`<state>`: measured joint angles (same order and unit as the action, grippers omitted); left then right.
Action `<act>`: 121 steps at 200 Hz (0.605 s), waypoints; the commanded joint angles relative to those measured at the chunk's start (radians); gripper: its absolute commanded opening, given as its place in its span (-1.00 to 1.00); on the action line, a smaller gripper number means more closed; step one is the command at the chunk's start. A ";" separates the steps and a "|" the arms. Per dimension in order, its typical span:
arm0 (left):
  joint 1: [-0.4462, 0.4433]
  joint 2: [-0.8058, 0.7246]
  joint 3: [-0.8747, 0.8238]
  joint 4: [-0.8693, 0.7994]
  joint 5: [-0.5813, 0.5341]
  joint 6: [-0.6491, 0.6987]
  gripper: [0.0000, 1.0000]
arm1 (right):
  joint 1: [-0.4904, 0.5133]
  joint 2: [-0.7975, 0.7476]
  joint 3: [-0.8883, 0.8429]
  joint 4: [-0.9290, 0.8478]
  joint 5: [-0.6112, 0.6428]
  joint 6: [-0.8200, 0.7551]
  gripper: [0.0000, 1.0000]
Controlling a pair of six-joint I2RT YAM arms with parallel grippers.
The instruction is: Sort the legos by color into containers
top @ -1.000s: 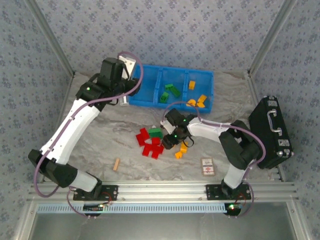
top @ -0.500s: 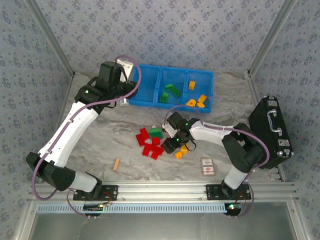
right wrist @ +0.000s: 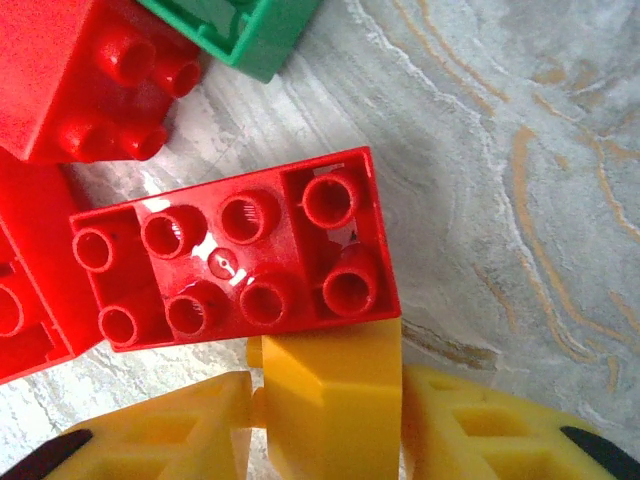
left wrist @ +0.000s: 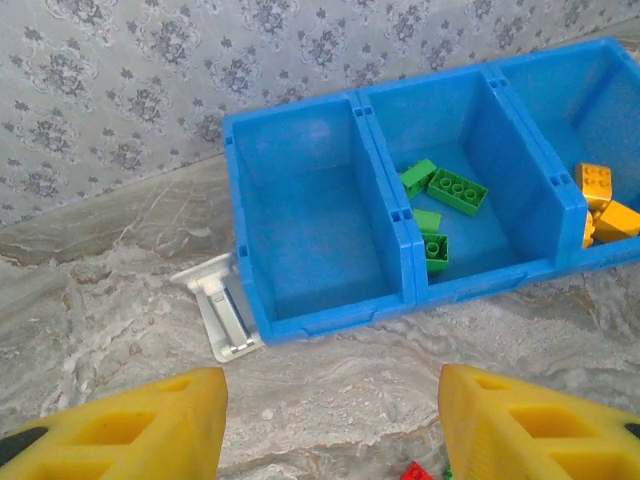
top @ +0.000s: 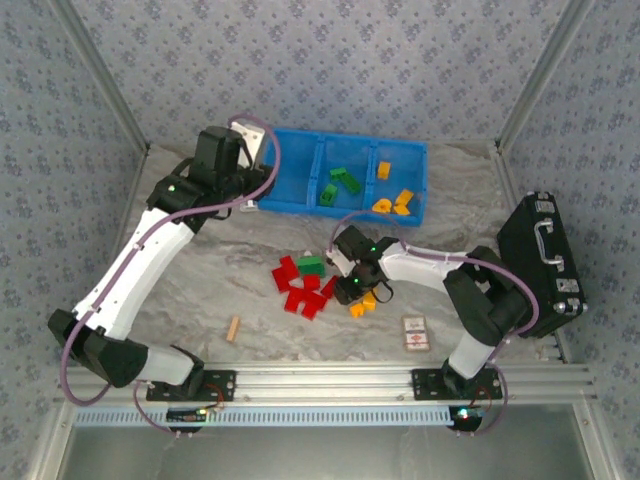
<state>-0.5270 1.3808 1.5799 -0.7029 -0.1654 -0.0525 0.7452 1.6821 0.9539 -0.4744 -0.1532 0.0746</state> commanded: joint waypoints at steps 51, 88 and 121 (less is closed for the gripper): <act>0.014 -0.094 -0.061 -0.011 0.003 0.045 0.21 | -0.048 -0.112 0.049 -0.094 0.031 0.018 -0.28; 0.038 -0.255 -0.287 0.018 0.061 0.088 0.50 | -0.123 -0.138 0.183 -0.122 0.034 -0.002 -0.33; 0.047 -0.382 -0.487 0.104 0.154 0.140 0.78 | -0.208 -0.083 0.312 -0.122 0.082 -0.031 -0.34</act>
<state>-0.4873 1.0595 1.1851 -0.6628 -0.1017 0.0357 0.5884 1.5677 1.1774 -0.5667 -0.1184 0.0731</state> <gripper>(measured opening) 0.871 0.335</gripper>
